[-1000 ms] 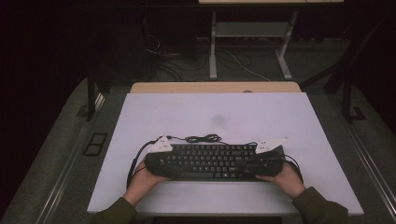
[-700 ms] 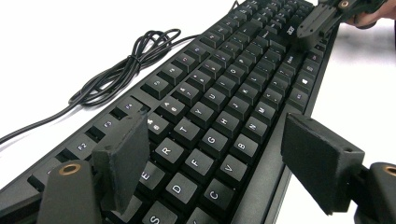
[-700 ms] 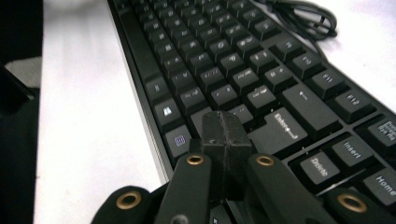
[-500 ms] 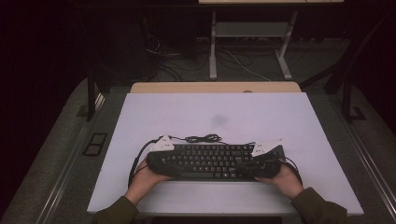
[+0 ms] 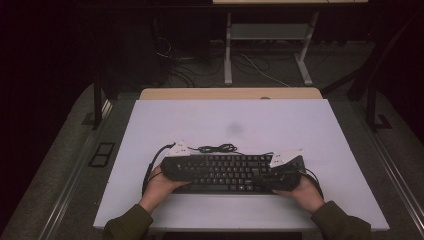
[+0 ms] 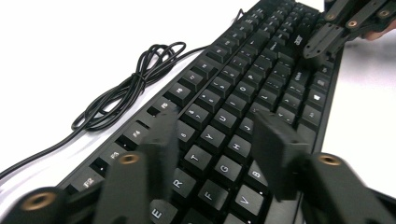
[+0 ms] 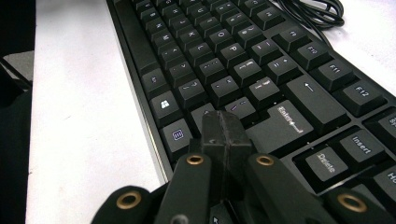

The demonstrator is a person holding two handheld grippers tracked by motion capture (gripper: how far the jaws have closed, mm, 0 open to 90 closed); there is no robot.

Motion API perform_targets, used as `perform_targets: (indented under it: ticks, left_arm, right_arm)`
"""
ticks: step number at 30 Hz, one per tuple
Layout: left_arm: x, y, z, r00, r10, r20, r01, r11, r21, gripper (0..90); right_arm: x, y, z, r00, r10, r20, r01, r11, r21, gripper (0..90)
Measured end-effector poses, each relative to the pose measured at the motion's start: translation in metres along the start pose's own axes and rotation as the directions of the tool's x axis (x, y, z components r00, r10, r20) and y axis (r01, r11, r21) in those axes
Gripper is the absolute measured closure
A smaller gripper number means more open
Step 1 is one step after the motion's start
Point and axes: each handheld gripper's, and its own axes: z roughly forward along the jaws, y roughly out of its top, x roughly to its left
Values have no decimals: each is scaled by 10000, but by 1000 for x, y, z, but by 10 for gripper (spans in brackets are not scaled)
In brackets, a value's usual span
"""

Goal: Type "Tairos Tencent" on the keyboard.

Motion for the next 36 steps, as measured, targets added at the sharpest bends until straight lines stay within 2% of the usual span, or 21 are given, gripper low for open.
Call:
perform_targets:
  ticks: [6,9,12,16,24,36]
  left_arm:
    - [2,1,3,10000,-64,-46,65,9997,223,805]
    - [4,2,5,10000,-57,-5,57,9993,376,887]
    - [6,2,10,9999,-109,53,106,9986,515,891]
    - [5,2,16,10000,31,31,-34,9959,901,891]
    - [5,1,17,9999,111,-20,-108,9933,1154,892]
    - [4,4,10,9999,-44,-111,53,9969,782,892]
  right_arm:
    - [0,0,0,10000,0,19,0,10000,7,893]
    - [0,0,0,10000,9,16,-9,10000,-1,894]
    - [0,0,0,10000,13,19,-13,10000,3,893]
    - [0,0,0,10000,2,42,-2,10000,2,894]
    - [1,0,0,10000,1,46,-1,10000,15,893]
    - [0,0,0,10000,-12,42,12,10000,11,894]
